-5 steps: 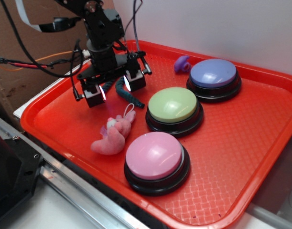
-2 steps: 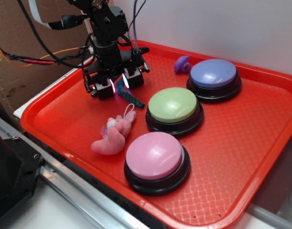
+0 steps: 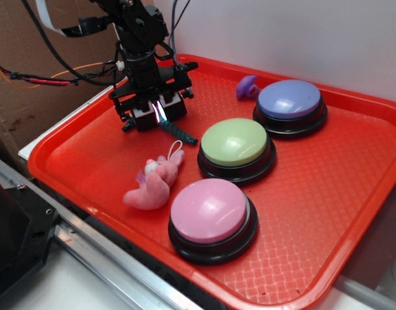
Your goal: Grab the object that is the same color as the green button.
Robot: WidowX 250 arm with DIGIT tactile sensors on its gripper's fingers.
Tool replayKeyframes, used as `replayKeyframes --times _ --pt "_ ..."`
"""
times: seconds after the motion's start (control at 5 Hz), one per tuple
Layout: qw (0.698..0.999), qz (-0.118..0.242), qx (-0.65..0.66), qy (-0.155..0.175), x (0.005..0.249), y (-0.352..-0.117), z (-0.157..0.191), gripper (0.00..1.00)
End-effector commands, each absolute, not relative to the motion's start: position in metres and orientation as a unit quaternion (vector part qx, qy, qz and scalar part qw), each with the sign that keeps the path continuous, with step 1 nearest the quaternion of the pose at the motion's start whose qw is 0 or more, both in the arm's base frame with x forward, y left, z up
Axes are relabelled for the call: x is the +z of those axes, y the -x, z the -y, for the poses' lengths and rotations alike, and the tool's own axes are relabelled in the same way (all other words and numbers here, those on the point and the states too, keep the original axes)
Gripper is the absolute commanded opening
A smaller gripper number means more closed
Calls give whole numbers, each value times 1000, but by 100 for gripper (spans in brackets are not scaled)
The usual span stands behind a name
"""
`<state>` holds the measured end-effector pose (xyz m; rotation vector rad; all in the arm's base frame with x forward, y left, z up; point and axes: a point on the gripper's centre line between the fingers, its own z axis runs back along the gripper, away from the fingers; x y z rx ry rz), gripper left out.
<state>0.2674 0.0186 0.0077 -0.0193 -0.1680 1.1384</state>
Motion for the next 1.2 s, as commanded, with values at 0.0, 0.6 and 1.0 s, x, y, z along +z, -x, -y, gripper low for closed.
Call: replayKeyframes --times 0.0,0.6,1.0 --pt "875 72 478 34 42 -273 -32 0" --pt "987 45 152 -13 158 -250 -6 0" --pt "997 66 38 10 186 -219 -4 0"
